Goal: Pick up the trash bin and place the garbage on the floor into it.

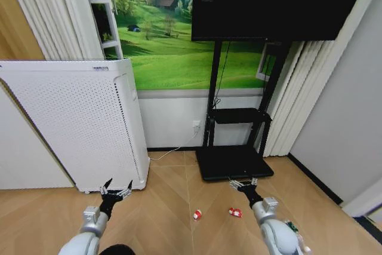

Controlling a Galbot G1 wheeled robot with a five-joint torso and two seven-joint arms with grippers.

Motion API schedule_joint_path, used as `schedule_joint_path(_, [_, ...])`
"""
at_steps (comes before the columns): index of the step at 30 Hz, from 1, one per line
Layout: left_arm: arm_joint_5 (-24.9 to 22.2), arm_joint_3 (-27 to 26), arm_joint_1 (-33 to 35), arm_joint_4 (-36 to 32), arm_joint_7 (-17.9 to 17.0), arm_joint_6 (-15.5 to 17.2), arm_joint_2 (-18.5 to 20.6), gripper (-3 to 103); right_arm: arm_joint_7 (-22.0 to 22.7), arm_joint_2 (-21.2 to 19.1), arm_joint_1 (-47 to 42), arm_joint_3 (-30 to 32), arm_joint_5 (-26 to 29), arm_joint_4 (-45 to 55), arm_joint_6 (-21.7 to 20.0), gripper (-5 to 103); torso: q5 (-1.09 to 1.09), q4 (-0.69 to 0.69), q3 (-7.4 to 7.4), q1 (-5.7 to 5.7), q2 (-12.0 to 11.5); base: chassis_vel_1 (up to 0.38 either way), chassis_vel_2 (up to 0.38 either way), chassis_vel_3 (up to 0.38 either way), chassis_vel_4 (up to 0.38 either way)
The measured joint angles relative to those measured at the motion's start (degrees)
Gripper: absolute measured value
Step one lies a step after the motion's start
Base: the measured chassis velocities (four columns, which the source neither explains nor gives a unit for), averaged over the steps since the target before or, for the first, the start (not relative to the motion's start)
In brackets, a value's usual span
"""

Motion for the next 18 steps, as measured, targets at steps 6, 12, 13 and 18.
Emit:
schedule_joint_path(6, [0.32, 0.01, 0.07, -0.09, 0.01, 0.0, -0.21, 100, -0.06, -0.13, 0.06, 0.01, 0.26, -0.2, 0.14, 100, 0.0, 0.01, -0.69, -0.35, -1.04, 0.014, -0.073, -0.006, 0.069])
schedule_joint_path(12, [0.49, 0.01, 0.03, -0.14, 0.04, 0.0, -0.32, 100, -0.15, -0.27, 0.13, 0.16, 0.49, -0.41, 0.37, 100, 0.0, 0.0, -1.6, -0.88, -2.49, 0.006, -0.07, 0.002, 0.074])
schedule_joint_path(13, [0.56, 0.01, 0.02, -0.18, 0.04, 0.0, -0.33, 100, -0.16, -0.27, 0.14, 0.17, 0.53, -0.43, 0.4, 100, 0.0, 0.0, -1.77, -0.98, -2.77, -0.008, -0.07, -0.007, 0.047])
schedule_joint_path(18, [0.84, 0.06, 0.06, -0.27, 0.04, 0.0, -0.49, 100, -0.16, -0.29, 0.13, 0.24, 0.7, -0.45, 0.5, 100, 0.0, 0.01, -2.49, -1.29, -3.79, 0.001, -0.062, 0.0, 0.058])
